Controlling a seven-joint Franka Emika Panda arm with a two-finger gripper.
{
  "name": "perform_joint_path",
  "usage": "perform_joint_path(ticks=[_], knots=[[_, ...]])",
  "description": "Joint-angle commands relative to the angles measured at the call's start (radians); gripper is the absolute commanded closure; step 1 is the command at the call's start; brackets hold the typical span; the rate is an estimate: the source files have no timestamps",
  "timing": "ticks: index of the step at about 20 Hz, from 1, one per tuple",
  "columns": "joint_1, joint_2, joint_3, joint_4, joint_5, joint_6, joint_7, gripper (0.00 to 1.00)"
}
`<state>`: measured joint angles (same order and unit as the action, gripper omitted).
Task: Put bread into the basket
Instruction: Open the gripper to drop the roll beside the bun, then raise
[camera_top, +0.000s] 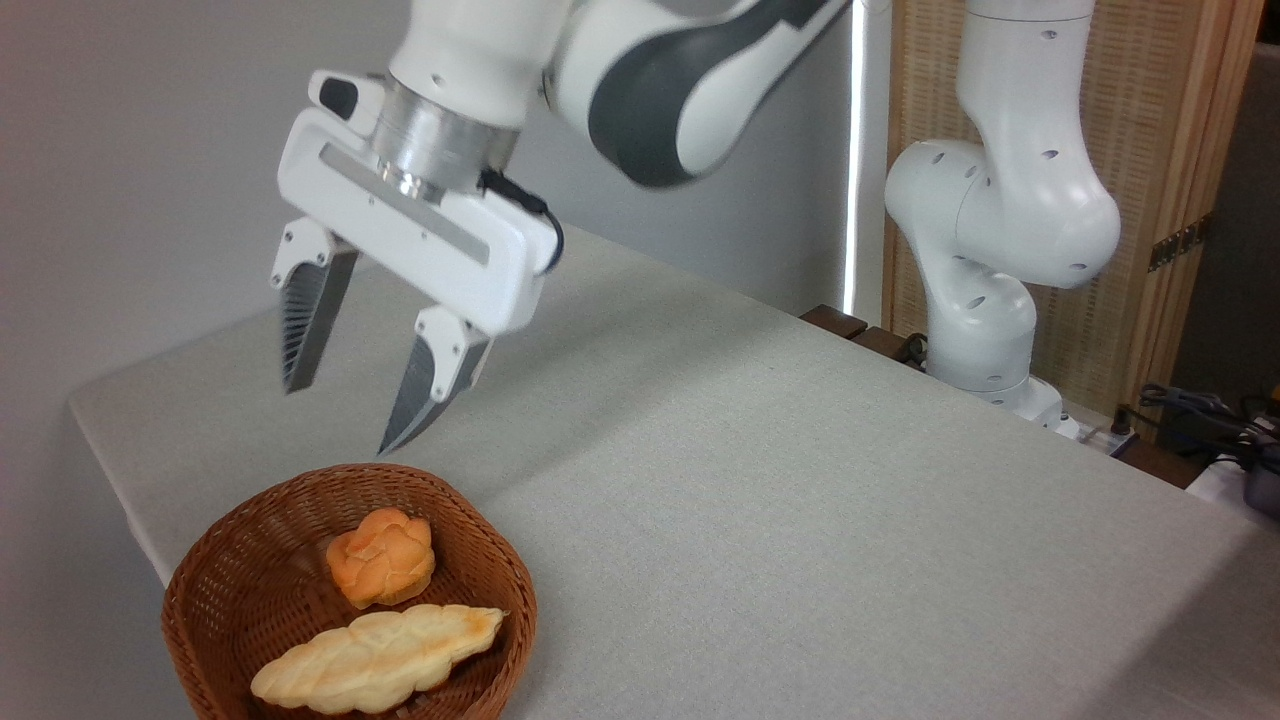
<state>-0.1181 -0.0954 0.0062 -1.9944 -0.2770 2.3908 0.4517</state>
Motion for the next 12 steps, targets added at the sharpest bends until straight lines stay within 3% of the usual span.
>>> perform_joint_path(ticks=[1, 4, 6, 9, 12], knots=[[0.0, 0.005, -0.038, 0.052, 0.097, -0.212, -0.005, 0.0], [0.0, 0.003, -0.04, 0.06, 0.197, -0.323, 0.002, 0.0], [0.0, -0.003, -0.051, 0.068, 0.237, -0.405, 0.015, 0.0], [0.0, -0.01, -0.052, 0.072, 0.251, -0.502, 0.148, 0.0], [0.002, -0.012, -0.043, 0.074, 0.242, -0.519, 0.174, 0.0]])
